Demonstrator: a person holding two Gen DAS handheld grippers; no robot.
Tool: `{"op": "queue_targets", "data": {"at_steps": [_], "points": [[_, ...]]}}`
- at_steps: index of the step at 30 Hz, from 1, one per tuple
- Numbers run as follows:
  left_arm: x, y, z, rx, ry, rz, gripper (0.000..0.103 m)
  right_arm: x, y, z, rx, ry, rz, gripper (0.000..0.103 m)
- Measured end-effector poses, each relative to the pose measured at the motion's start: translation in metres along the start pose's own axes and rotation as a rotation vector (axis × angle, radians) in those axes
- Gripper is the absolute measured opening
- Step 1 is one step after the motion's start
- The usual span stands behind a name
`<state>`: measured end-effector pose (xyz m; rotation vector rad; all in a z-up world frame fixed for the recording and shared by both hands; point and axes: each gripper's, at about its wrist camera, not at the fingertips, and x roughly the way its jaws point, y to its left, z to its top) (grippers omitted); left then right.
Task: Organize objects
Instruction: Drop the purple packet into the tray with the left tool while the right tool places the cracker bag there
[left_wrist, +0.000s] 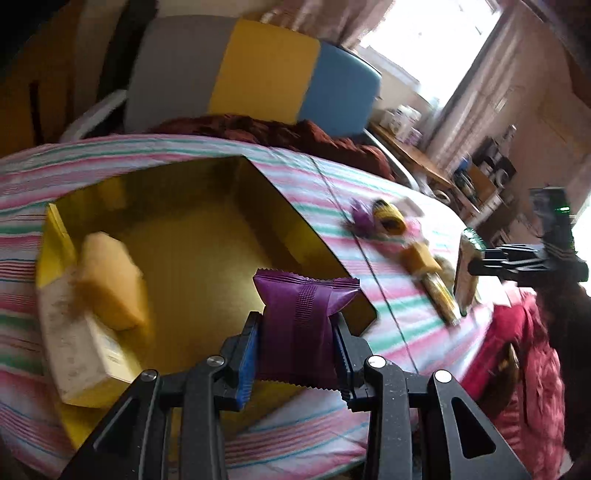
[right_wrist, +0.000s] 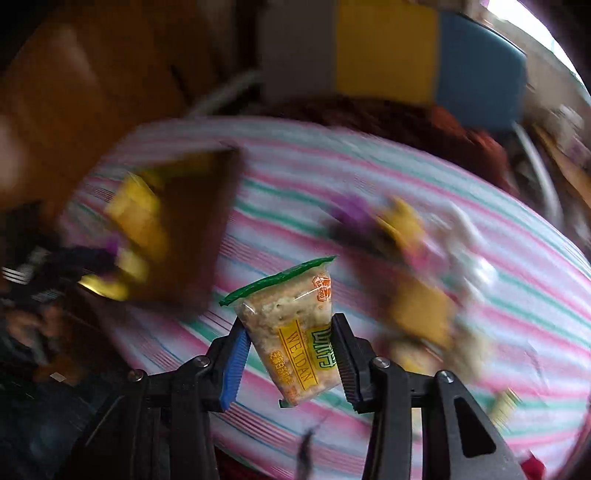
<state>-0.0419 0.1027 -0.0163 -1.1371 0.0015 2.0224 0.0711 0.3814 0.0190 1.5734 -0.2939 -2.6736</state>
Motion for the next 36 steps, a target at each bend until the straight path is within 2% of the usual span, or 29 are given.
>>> {"op": "queue_targets", "data": {"at_steps": [3, 5, 8, 10, 12, 14, 17, 21, 26, 33, 36], "points": [[-0.007, 0.019, 0.011, -0.038, -0.032, 0.047, 0.037, 0.020, 0.047, 0.033, -0.032, -0.051, 0.116, 0.044], [-0.012, 0.033, 0.020, -0.064, -0.058, 0.093, 0.038, 0.044, 0.072, 0.052, -0.024, -0.043, 0.172, 0.044], [-0.021, 0.053, 0.032, -0.105, -0.110, 0.163, 0.046, 0.079, 0.099, 0.074, 0.016, -0.029, 0.238, 0.046], [-0.026, 0.063, 0.037, -0.130, -0.139, 0.196, 0.057, 0.097, 0.113, 0.080, 0.036, -0.022, 0.259, 0.051], [-0.033, 0.071, 0.039, -0.148, -0.169, 0.222, 0.068, 0.111, 0.125, 0.084, 0.045, -0.017, 0.260, 0.051], [-0.038, 0.077, 0.038, -0.157, -0.191, 0.252, 0.073, 0.114, 0.132, 0.084, 0.044, -0.012, 0.267, 0.051], [-0.044, 0.083, 0.031, -0.172, -0.211, 0.296, 0.073, 0.114, 0.135, 0.074, 0.029, -0.006, 0.241, 0.051], [-0.047, 0.083, 0.017, -0.167, -0.227, 0.366, 0.076, 0.111, 0.142, 0.056, 0.005, -0.023, 0.156, 0.051], [-0.050, 0.068, -0.004, -0.151, -0.233, 0.431, 0.080, 0.107, 0.153, 0.042, -0.031, -0.098, 0.060, 0.055], [-0.055, 0.046, -0.018, -0.126, -0.262, 0.489, 0.088, 0.093, 0.164, 0.027, -0.059, -0.197, -0.012, 0.060], [-0.058, 0.041, -0.020, -0.111, -0.276, 0.504, 0.088, 0.085, 0.167, 0.023, -0.065, -0.230, -0.040, 0.061]]}}
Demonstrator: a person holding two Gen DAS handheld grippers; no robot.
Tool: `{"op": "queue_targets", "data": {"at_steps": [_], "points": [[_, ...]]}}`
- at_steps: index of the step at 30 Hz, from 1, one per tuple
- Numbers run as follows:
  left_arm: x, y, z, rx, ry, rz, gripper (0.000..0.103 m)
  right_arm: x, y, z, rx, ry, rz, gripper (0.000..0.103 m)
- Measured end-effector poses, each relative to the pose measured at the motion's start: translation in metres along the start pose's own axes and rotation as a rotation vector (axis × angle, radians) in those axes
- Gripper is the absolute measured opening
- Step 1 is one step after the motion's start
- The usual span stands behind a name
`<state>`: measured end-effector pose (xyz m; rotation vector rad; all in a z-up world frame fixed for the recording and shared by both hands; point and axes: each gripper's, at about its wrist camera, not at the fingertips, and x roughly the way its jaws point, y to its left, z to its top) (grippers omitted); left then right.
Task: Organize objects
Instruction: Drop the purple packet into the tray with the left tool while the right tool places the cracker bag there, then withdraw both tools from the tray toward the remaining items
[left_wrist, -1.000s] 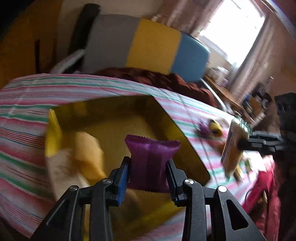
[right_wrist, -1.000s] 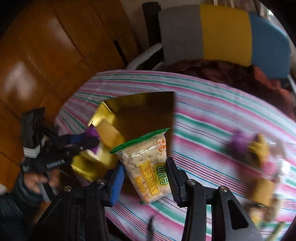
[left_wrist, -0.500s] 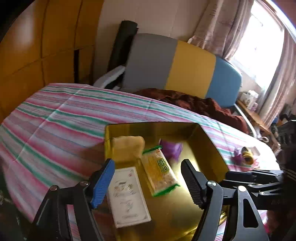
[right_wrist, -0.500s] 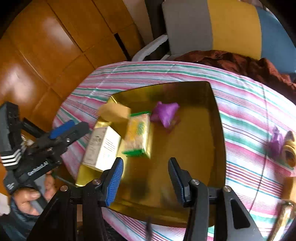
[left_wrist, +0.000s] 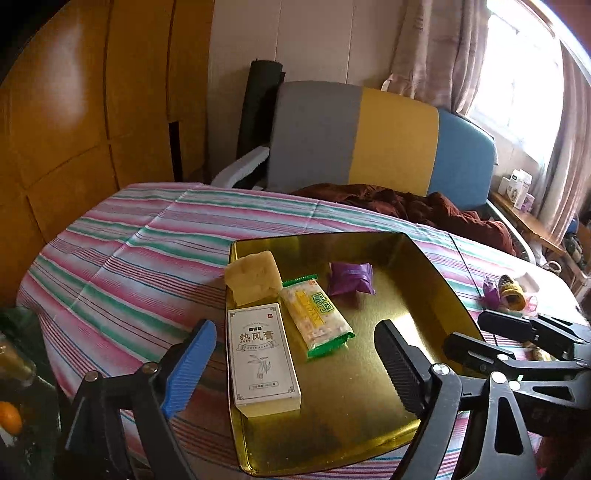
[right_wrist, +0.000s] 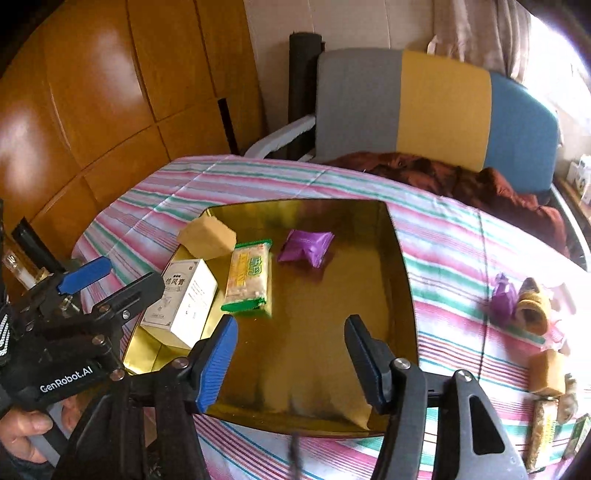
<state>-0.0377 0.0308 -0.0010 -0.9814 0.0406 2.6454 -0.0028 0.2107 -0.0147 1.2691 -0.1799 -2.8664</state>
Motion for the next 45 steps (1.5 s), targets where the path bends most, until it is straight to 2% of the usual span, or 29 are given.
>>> {"op": "queue_targets", "data": {"at_steps": [9, 18, 23, 33, 45], "points": [[-0.011, -0.010, -0.003, 0.052, -0.035, 0.023, 0.088, -0.013, -0.003, -0.004, -0.003, -0.057, -0.050, 0.064], [-0.013, -0.026, -0.007, 0.108, -0.031, 0.007, 0.089, -0.021, -0.019, -0.011, 0.021, -0.070, -0.071, 0.065], [-0.014, -0.036, -0.009, 0.135, -0.032, -0.006, 0.093, -0.027, -0.036, -0.012, 0.053, -0.080, -0.101, 0.065], [-0.010, -0.062, -0.012, 0.198, -0.008, -0.052, 0.093, -0.041, -0.089, -0.025, 0.155, -0.071, -0.173, 0.065], [-0.003, -0.104, -0.014, 0.295, 0.014, -0.139, 0.093, -0.079, -0.180, -0.048, 0.345, -0.081, -0.307, 0.065]]}}
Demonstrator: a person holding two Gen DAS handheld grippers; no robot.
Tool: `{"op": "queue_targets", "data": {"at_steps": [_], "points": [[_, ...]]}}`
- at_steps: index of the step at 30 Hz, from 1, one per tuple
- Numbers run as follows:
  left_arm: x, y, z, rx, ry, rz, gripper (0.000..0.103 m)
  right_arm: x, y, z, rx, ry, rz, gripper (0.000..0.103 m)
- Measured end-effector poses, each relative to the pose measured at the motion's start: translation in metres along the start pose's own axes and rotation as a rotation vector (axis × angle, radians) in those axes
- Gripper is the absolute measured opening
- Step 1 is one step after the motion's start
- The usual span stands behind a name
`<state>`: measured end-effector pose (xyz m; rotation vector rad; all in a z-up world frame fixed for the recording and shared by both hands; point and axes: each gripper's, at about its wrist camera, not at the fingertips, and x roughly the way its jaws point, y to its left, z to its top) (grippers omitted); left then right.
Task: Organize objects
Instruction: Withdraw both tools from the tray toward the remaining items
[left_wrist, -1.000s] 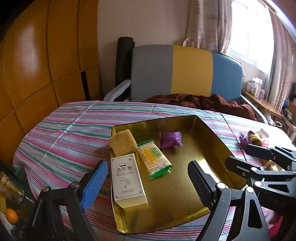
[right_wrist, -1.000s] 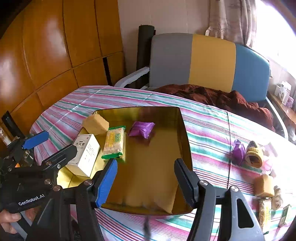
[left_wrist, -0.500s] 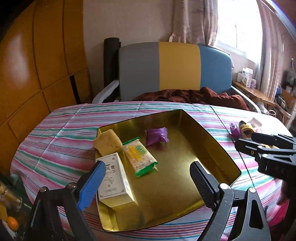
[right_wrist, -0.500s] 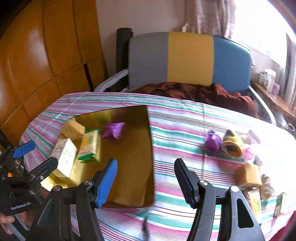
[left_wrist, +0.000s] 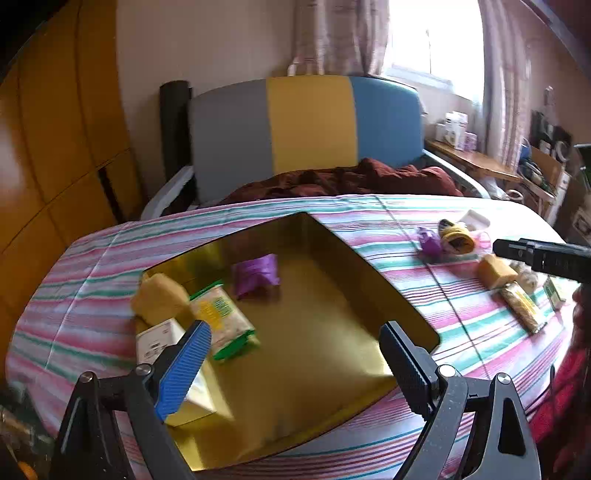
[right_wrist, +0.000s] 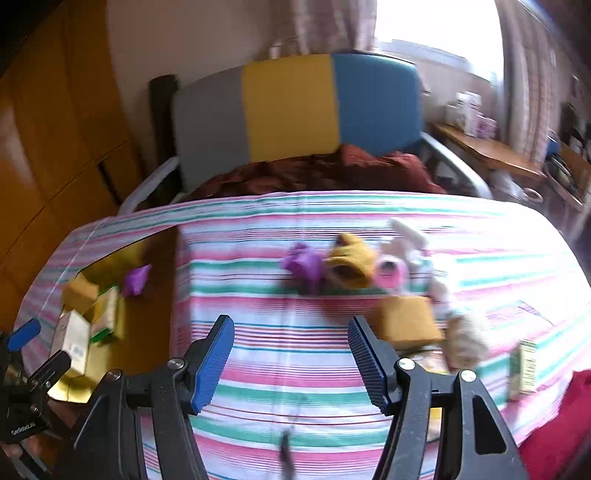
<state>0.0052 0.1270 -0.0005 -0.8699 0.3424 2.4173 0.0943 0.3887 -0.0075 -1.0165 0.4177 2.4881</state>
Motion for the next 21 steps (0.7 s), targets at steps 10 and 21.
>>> {"op": "queue_targets", "data": {"at_steps": [10, 21], "points": [[0.014, -0.054, 0.013, 0.121, 0.014, -0.103, 0.093, -0.024, -0.094, 0.005, 0.176, -0.034, -0.133, 0.065], [0.038, -0.130, 0.029, 0.212, 0.092, -0.301, 0.092, -0.052, -0.173, -0.005, 0.326, -0.047, -0.235, 0.065]]}}
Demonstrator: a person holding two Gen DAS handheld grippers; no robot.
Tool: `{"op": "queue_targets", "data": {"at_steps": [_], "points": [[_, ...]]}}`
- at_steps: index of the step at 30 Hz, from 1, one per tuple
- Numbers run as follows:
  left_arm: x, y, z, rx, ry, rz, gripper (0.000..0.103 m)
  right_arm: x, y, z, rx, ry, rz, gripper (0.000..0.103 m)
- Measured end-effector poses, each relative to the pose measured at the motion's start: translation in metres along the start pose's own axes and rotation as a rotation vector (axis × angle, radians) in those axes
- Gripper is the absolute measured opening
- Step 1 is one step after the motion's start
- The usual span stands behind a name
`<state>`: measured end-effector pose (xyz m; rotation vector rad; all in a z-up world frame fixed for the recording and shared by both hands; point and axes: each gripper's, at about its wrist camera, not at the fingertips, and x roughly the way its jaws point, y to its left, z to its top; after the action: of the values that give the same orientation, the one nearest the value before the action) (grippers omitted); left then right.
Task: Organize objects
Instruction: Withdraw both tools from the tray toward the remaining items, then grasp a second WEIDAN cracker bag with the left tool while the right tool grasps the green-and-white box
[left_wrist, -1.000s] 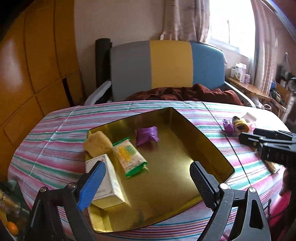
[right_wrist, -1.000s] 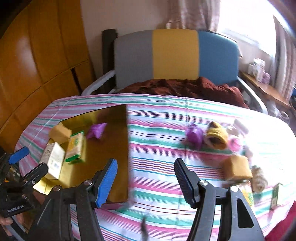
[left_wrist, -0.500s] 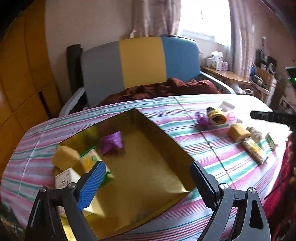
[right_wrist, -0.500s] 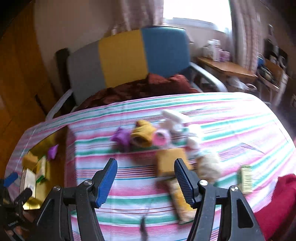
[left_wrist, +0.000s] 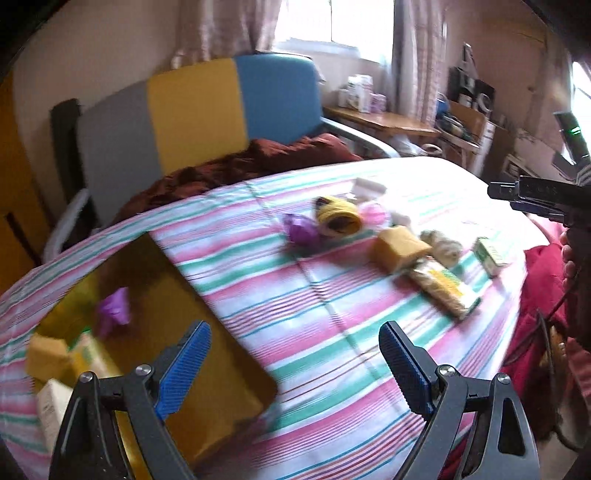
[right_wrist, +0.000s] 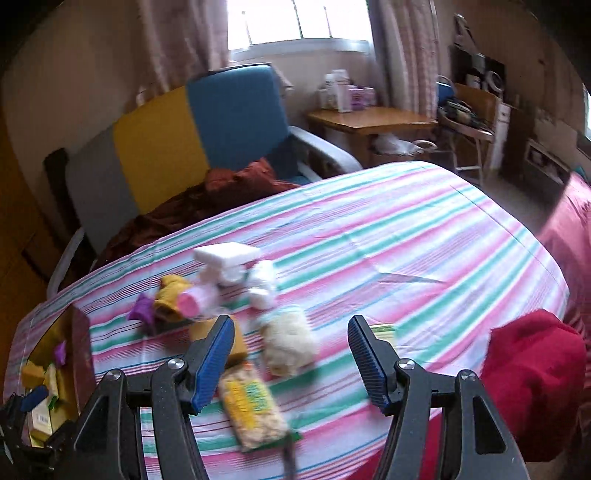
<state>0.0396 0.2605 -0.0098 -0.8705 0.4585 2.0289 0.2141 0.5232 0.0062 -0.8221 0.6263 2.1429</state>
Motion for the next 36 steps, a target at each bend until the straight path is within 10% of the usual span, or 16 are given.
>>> {"op": "queue_targets", "data": {"at_steps": [18, 32, 36], "points": [[0.108, -0.114, 0.049, 0.015, 0.250, -0.262, 0.075, 0.006, -0.081, -0.004, 0.133, 0.028, -0.047, 0.065], [0.171, -0.155, 0.055, -0.071, 0.380, -0.167, 0.088, 0.024, -0.085, -0.003, 0.114, 0.072, -0.020, 0.065], [0.164, -0.158, 0.044, 0.028, 0.330, -0.154, 0.073, 0.036, -0.084, 0.003, 0.087, 0.137, -0.027, 0.065]]}}
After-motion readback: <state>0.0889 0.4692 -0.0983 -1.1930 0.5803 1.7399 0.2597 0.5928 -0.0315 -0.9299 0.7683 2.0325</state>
